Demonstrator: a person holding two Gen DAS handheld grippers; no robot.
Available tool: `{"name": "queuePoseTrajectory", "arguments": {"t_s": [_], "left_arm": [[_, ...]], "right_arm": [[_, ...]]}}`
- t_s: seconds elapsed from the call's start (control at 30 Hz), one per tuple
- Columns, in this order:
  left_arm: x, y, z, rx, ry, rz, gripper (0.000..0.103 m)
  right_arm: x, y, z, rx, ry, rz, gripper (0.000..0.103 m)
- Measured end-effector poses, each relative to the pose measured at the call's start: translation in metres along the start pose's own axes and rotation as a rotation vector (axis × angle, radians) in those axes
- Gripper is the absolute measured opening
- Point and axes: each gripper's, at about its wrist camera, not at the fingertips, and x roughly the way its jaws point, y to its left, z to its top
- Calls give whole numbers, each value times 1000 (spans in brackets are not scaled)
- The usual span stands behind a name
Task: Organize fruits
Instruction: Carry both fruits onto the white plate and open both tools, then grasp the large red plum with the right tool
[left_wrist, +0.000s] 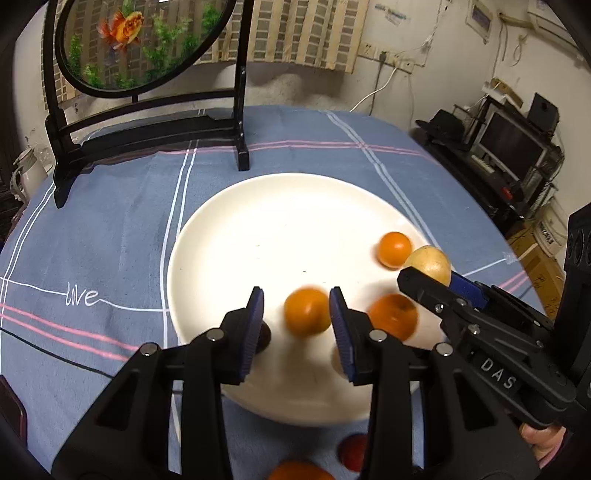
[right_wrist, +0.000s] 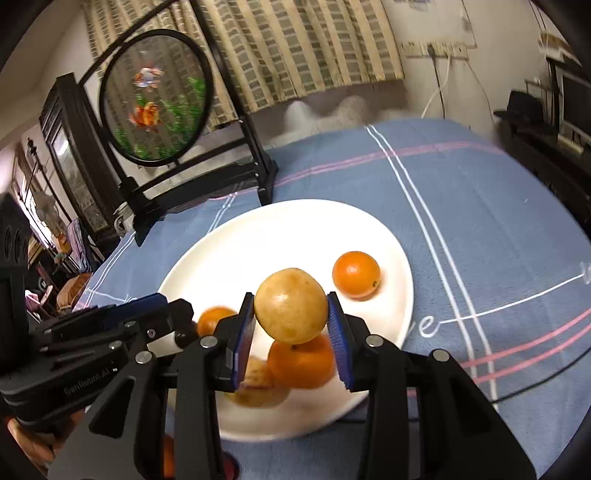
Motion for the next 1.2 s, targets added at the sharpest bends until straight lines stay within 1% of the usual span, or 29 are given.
{"name": "queuePoseTrajectory", "arguments": {"t_s": [0.07, 0.1, 0.13, 0.17, 0.2, 0.23, 0.3, 0.33, 0.4, 0.43, 0.47, 0.53, 0.63, 0.67, 0.73, 0.83, 0.93, 1.0, 1.07, 1.17, 1.2], "left_arm": [[2, 5, -1, -11, 13, -4, 37], [-3, 8, -3, -17, 7, -3, 37], [-9, 10, -4, -22, -5, 0, 38], [-16, 13, -5, -27, -21, 2, 45], [-25, 15, -7, -33, -36, 2, 55], [-40, 19, -10, -51, -70, 3, 58], [-63, 24, -18, -63, -123, 1, 70], [-70, 25, -21, -58, -140, 9, 73], [-87, 28, -34, -42, -185, 46, 80], [-92, 31, -45, -39, -192, 51, 82], [-94, 35, -54, -47, -181, 48, 84], [-96, 45, -75, -67, -146, 37, 84], [-96, 57, -107, -88, -107, 35, 84], [-95, 61, -115, -97, -91, 33, 84], [-96, 68, -130, -111, -62, 36, 84], [-104, 73, -143, -101, -69, 56, 85], [-106, 76, -151, -103, -70, 95, 86], [-107, 77, -156, -102, -68, 100, 86], [-108, 78, -158, -105, -68, 93, 87], [-113, 80, -161, -114, -78, 86, 87], [-114, 81, -161, -120, -83, 84, 88]], "right_arm": [[6, -3, 2, 7, 11, -1, 39], [6, -4, 2, 10, 12, 19, 41], [4, -3, 2, 8, 13, 24, 49], [-1, -1, 1, 5, 1, 16, 61], [-5, 1, 2, -2, -16, 14, 66], [-14, 4, 2, -23, -51, 14, 66], [-27, 11, 1, -60, -72, 9, 67], [-31, 13, 0, -67, -75, 12, 67], [-47, 20, -6, -90, -80, 61, 67], [-55, 25, -11, -107, -81, 74, 67], [-63, 30, -19, -132, -85, 78, 67], [-76, 40, -38, -185, -74, 82, 67], [-93, 48, -75, -245, -32, 96, 67], [-102, 50, -90, -254, -16, 109, 67], [-113, 52, -107, -250, 0, 135, 67], [-126, 58, -135, -239, 57, 161, 67], [-130, 65, -147, -257, 92, 152, 67], [-130, 69, -150, -262, 102, 141, 65], [-122, 71, -153, -259, 136, 110, 57], [-113, 74, -159, -243, 192, 98, 51], [-109, 75, -160, -241, 208, 94, 51]]}}
